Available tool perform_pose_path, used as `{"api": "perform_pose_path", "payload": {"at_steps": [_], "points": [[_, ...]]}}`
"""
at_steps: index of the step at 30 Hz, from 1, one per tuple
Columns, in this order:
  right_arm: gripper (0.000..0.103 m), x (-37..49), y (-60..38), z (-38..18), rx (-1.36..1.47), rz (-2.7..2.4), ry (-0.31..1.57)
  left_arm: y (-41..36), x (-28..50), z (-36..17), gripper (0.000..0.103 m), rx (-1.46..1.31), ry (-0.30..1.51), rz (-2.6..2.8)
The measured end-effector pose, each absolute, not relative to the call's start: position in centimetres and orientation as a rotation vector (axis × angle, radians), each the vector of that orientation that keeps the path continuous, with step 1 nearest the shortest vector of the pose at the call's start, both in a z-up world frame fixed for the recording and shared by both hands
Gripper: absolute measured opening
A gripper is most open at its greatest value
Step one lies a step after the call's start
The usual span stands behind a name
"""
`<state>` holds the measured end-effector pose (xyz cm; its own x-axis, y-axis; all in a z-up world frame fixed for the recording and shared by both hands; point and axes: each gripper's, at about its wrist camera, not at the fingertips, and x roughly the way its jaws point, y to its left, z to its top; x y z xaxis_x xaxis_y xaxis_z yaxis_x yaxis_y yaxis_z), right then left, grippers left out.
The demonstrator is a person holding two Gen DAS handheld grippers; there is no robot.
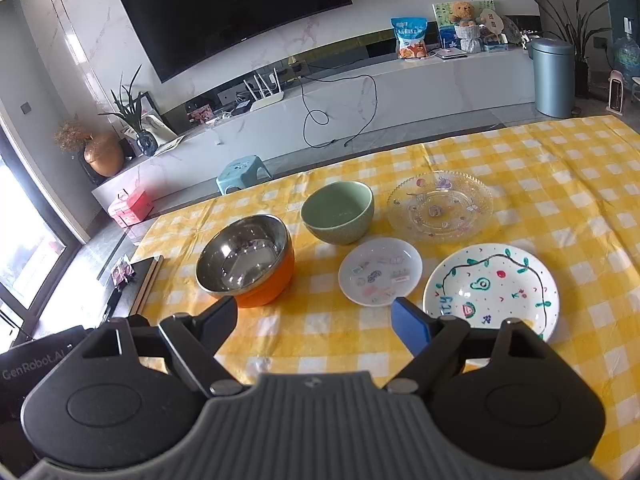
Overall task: Organize plates and bowls
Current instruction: 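Close both grippers on the rim of the orange-bottomed steel bowl, then carry the orange bowl with both grippers and lower it into the blue bowl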
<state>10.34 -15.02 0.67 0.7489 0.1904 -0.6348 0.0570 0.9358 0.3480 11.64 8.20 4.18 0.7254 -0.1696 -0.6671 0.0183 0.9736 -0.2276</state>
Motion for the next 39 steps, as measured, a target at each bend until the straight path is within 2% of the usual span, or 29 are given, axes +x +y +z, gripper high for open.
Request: {"api": "perform_pose_path", "payload": {"at_steps": [11,13,17,19,24,26,30,32,36,38,39], "points": [[0.081,18.9,-14.0,-1.3,0.395,0.059,0.884,9.2,19.3,2.8,0.082,-0.222,0.835,-0.094],[0.078,20.2,-13.5,-1.7,0.391,0.065,0.903,9.3,20.7,1.8,0.082,-0.226,0.866,-0.089],[0.074,22.9,-11.9,-2.9,0.38,0.074,0.944,9.7,23.0,-0.3,0.074,-0.231,0.911,-0.052],[0.067,23.9,-11.2,-3.6,0.374,0.076,0.964,10.3,24.0,-1.4,0.073,-0.247,0.936,-0.024],[0.059,25.8,-10.0,-5.3,0.374,0.065,0.993,10.9,25.6,-2.8,0.067,-0.294,0.965,-0.04],[0.057,26.4,-9.7,-5.9,0.373,0.054,1.001,10.7,26.2,-3.3,0.061,-0.298,0.973,-0.044],[0.045,27.3,-9.4,-7.0,0.391,0.042,1.02,10.6,27.4,-4.5,0.049,-0.335,0.989,-0.044],[0.042,27.6,-9.2,-7.3,0.394,0.04,1.021,10.6,27.8,-4.9,0.037,-0.355,0.997,-0.049],[0.028,27.9,-9.0,-7.6,0.394,0.05,1.018,10.3,28.0,-5.1,0.025,-0.35,0.989,-0.055],[0.022,28.0,-8.8,-7.6,0.396,0.062,1.015,10.1,28.0,-5.1,0.012,-0.331,0.991,-0.041],[0.017,27.9,-8.8,-7.5,0.395,0.068,1.013,10.1,28.0,-5.1,0.01,-0.32,0.993,-0.034]]}}
